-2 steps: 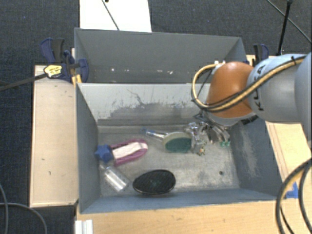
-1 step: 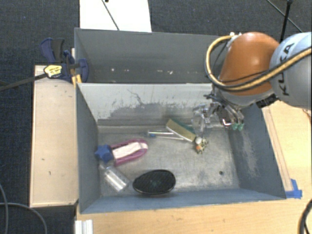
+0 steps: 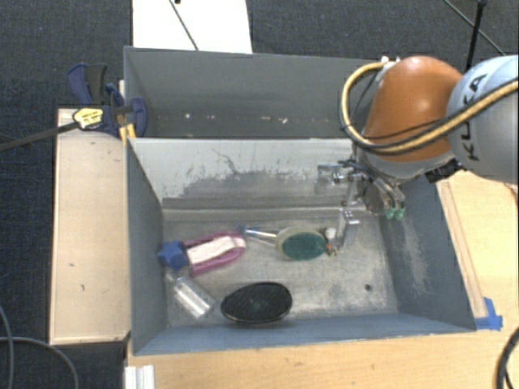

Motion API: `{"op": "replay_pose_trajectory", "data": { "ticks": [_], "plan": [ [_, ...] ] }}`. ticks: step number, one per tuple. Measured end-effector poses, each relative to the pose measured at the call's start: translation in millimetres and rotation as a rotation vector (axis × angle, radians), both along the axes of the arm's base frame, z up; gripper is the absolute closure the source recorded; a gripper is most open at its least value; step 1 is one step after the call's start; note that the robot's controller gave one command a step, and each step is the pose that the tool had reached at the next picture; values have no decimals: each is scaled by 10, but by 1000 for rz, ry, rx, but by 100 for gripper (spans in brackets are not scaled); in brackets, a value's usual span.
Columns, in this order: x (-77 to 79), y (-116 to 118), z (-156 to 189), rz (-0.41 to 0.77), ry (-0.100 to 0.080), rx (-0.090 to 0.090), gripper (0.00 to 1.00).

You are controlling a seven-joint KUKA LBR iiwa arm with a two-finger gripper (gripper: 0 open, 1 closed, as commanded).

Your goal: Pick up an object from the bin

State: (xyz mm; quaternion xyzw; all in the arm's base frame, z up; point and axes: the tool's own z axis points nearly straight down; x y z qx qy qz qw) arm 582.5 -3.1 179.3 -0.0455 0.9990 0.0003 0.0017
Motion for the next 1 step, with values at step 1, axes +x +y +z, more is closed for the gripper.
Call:
{"op": "replay_pose_trajectory", "data": {
  "ticks": [1],
  "plan": [
    [-145, 299, -1020, -333, 6, -1, 0]
  ]
}}
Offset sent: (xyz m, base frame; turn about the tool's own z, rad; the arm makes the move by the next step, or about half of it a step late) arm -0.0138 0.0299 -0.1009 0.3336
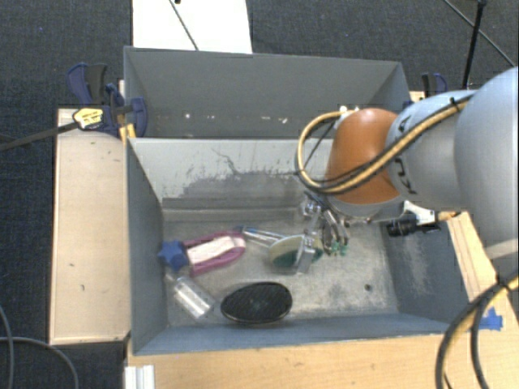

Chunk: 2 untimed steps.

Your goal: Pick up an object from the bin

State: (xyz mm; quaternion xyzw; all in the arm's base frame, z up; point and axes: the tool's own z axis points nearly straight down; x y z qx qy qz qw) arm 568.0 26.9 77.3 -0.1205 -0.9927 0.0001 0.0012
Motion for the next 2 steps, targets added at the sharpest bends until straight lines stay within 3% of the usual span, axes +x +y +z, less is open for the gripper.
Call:
{"op": "replay_pose_trajectory", "data": {
  "ticks": [1, 2],
  "plan": [
    [11, -2, 12, 0, -3, 0, 100],
    [-141, 65, 1088, 20, -11, 1, 100]
  ]
}}
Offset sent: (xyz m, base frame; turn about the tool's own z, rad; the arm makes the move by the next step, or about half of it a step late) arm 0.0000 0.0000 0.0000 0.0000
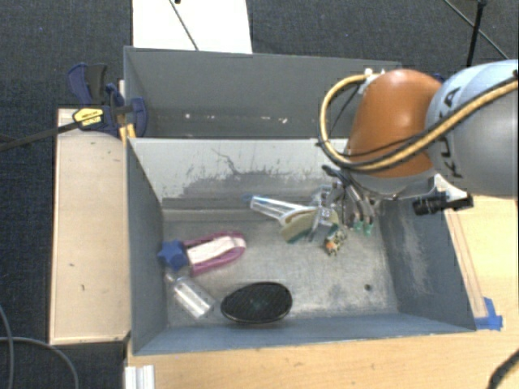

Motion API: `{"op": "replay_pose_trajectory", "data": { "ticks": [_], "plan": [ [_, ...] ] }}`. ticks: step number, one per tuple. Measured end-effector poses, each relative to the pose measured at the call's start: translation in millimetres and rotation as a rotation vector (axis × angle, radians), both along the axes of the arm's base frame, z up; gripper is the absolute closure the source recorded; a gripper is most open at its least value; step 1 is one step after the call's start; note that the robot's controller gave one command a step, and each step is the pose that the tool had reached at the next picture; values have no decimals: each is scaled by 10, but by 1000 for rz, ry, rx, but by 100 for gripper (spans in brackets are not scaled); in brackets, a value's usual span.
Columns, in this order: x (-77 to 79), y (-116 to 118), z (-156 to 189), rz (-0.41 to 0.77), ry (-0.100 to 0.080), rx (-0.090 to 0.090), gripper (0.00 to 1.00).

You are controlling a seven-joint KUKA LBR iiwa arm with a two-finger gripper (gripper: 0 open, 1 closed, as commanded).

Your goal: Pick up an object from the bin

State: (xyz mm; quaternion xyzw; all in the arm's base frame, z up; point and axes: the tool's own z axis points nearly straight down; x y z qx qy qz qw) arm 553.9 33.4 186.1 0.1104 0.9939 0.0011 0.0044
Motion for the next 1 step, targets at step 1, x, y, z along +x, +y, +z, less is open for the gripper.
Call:
{"op": "replay_pose_trajectory", "data": {
  "ticks": [1],
  "plan": [
    [270, -245, 1376, -26, -5, -1, 100]
  ]
}}
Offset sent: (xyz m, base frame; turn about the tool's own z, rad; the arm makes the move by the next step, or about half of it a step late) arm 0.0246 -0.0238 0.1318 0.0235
